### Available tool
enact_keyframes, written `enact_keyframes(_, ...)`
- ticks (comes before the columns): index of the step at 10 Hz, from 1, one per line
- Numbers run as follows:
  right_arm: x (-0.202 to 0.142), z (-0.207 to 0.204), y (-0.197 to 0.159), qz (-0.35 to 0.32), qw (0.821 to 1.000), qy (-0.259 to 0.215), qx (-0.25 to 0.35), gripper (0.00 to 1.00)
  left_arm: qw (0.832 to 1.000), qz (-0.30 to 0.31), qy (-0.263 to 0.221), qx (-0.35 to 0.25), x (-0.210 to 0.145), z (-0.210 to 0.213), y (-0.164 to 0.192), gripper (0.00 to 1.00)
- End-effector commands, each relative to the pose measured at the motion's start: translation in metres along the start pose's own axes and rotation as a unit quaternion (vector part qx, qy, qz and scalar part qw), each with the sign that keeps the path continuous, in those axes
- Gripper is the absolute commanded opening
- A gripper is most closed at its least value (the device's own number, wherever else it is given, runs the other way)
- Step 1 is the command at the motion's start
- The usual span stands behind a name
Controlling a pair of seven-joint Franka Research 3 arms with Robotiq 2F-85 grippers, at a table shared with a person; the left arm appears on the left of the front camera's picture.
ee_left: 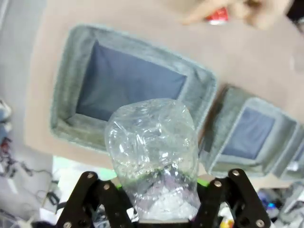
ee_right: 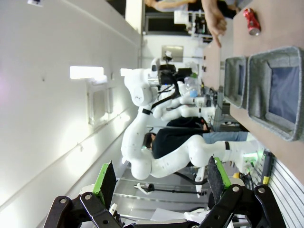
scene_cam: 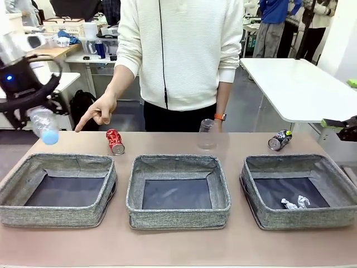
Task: Sort the waste into the appropriate baskets.
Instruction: Place the picked waste into the Fabric basket indicated by the person.
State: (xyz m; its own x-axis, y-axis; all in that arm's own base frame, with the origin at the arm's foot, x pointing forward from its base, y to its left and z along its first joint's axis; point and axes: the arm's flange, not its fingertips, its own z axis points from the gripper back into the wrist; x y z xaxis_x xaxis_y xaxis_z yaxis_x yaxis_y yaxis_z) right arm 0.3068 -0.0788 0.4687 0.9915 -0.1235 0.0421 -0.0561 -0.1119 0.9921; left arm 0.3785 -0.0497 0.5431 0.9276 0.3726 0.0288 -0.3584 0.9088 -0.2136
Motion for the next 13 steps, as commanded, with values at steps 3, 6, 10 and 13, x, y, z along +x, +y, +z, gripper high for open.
enact_keyframes(3,0.0,0.0,0.006,-0.007,1.0,-0.002,0.008,1.0,0.996,0.077,-0.027,0.033,0.004,-0.051,0.023,0.0)
enact_keyframes(6,0.0,0.0,0.006,-0.007,1.0,-0.002,0.008,1.0,0.989,0.088,0.002,0.117,0.021,-0.091,0.026,0.0)
enact_keyframes(10,0.0,0.0,0.006,-0.007,1.0,-0.002,0.008,1.0,0.985,0.082,0.016,0.15,0.028,-0.112,0.022,0.0)
enact_keyframes(13,0.0,0.0,0.006,-0.007,1.0,-0.002,0.008,1.0,0.986,0.081,0.02,0.143,0.031,-0.113,0.022,0.48)
